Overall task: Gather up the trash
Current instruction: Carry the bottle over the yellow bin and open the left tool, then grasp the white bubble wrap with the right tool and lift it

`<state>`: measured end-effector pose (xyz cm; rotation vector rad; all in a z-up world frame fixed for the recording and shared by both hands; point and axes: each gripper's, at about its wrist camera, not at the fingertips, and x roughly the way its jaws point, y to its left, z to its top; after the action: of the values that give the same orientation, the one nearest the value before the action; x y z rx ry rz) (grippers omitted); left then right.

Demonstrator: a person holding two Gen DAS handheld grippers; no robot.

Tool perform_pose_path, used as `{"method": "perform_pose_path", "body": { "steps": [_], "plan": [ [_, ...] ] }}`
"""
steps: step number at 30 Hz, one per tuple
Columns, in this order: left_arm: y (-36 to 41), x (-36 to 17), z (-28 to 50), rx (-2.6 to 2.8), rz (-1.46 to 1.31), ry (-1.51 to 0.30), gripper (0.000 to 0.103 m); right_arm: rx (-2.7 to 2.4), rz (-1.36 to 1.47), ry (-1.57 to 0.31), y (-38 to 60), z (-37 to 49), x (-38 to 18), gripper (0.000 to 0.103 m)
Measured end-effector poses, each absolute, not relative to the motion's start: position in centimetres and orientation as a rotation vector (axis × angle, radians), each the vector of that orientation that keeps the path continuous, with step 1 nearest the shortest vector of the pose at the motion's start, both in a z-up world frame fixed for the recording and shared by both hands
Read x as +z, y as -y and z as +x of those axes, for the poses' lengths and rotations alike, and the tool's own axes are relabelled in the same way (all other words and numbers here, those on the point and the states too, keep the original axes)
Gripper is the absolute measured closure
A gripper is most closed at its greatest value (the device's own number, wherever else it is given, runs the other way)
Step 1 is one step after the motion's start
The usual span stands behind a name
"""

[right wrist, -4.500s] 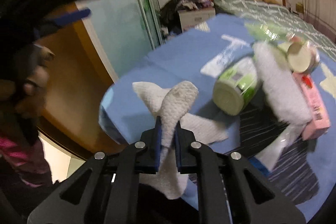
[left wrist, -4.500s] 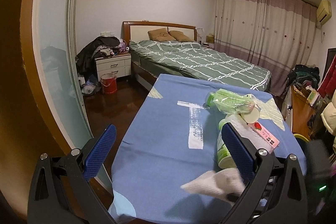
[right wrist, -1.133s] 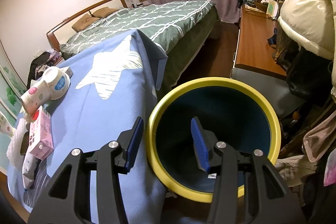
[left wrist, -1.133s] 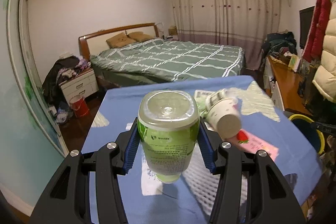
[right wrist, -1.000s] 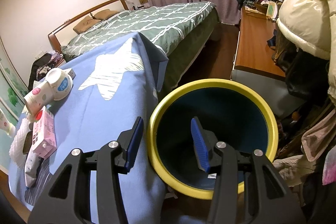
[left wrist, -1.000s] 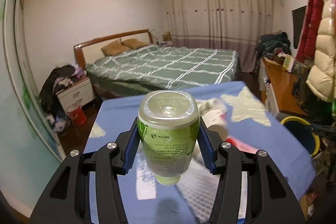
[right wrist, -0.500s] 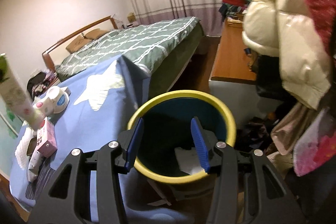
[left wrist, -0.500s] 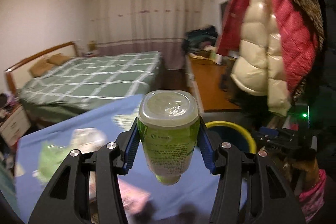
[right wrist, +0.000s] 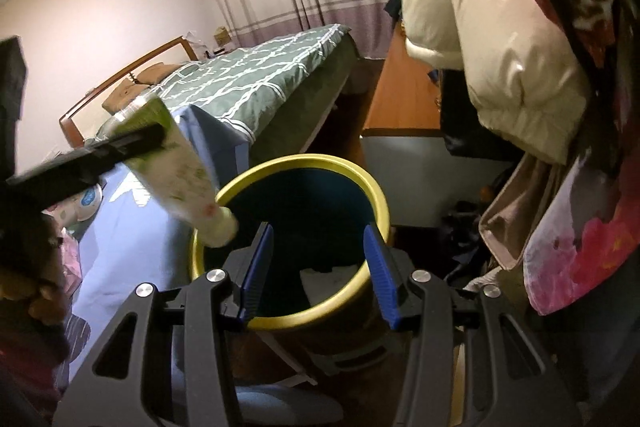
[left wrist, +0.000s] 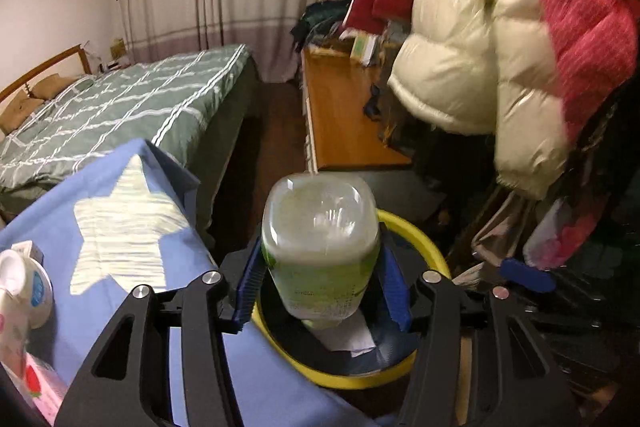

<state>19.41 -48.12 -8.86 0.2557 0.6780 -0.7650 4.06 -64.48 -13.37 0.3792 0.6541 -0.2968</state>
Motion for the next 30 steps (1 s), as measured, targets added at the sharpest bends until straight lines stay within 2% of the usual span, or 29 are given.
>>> {"method": "perform_pose_path", "body": {
  "steps": [1, 2, 6, 8, 15, 19, 26, 30],
  "plan": [
    [48.3, -9.3, 19.4, -0.760, 0.255, -0.681, 0.030, -0.302, 0.378, -0.656, 64.6, 4.0, -13.5, 0.058],
    [48.3, -9.4, 19.2, -0.763, 0.242, -0.677, 0.025, -0.305, 0.376, -0.657, 64.5, 3.8, -13.4, 0.058],
    [46.1, -7.8, 18.2, -0.750, 0.208, -0.633, 0.022, -0.302, 0.376, -0.662, 64.4, 3.9, -13.6, 0.058],
    [43.7, -6.3, 17.9, -0.741, 0.184, -0.614, 0.018, -0.293, 0.375, -0.664, 64.0, 4.1, -13.6, 0.058],
    [33.7, -1.8, 16.0, -0.627, 0.120, -0.538, 0.012, -0.228, 0.348, -0.684, 61.3, 5.7, -13.5, 0.058],
    [25.0, 0.0, 14.8, -0.456, 0.098, -0.491, 0.011, -0.164, 0.318, -0.702, 58.5, 7.1, -13.2, 0.058],
    [10.9, 0.4, 12.5, -0.166, 0.012, -0.470, 0.009, -0.016, 0.239, -0.745, 51.7, 10.4, -12.7, 0.058],
    [5.9, -0.1, 11.5, -0.073, -0.037, -0.466, 0.009, 0.092, 0.189, -0.768, 46.8, 12.7, -12.4, 0.058]
  ]
}}
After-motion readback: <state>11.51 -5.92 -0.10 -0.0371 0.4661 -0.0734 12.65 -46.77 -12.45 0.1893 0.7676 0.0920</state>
